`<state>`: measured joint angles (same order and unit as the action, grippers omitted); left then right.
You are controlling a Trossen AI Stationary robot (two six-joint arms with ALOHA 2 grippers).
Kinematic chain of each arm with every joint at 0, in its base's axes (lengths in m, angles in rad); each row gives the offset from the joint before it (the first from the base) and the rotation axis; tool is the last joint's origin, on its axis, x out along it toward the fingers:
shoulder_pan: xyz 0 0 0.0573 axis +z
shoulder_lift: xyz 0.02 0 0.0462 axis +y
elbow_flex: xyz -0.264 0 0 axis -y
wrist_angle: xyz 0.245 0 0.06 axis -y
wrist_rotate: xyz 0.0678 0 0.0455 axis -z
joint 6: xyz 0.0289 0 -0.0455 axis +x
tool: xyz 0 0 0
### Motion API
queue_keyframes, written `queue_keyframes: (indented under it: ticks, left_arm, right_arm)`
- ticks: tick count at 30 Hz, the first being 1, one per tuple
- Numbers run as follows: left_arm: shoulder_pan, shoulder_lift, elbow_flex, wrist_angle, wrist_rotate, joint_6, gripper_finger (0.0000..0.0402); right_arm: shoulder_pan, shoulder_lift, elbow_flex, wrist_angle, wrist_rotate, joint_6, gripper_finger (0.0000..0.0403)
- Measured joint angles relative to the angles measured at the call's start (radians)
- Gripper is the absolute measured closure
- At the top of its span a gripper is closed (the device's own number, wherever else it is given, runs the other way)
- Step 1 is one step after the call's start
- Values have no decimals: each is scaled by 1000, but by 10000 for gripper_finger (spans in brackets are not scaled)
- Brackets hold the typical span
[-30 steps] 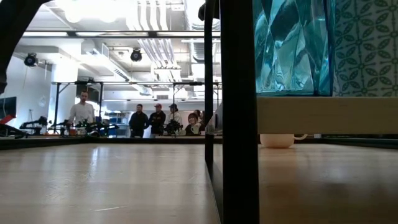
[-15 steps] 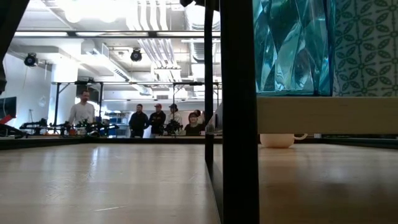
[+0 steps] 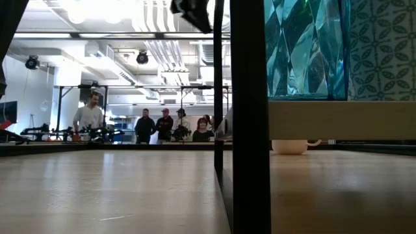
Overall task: Stack small to large cups/mugs on shelf
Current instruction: Put the light orange mug on the shelf
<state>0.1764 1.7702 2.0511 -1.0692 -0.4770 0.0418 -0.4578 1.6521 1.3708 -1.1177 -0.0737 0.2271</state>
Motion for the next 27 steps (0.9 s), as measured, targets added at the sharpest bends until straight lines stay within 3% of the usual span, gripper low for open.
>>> queue_keyframes:
  ticks: [7, 16, 27]
  left_arm:
    - [0, -4, 2, -206, -83, -119, 288]
    - [0, -9, 15, -183, -103, -140, 288]
    - [1, -10, 17, -170, -105, -132, 288]
  right_arm:
    - [-43, -66, -3, -4, -4, 3, 266]
    - [-62, -7, -4, 8, -13, 133, 266]
    - [-62, 48, -4, 26, -46, 167, 266]
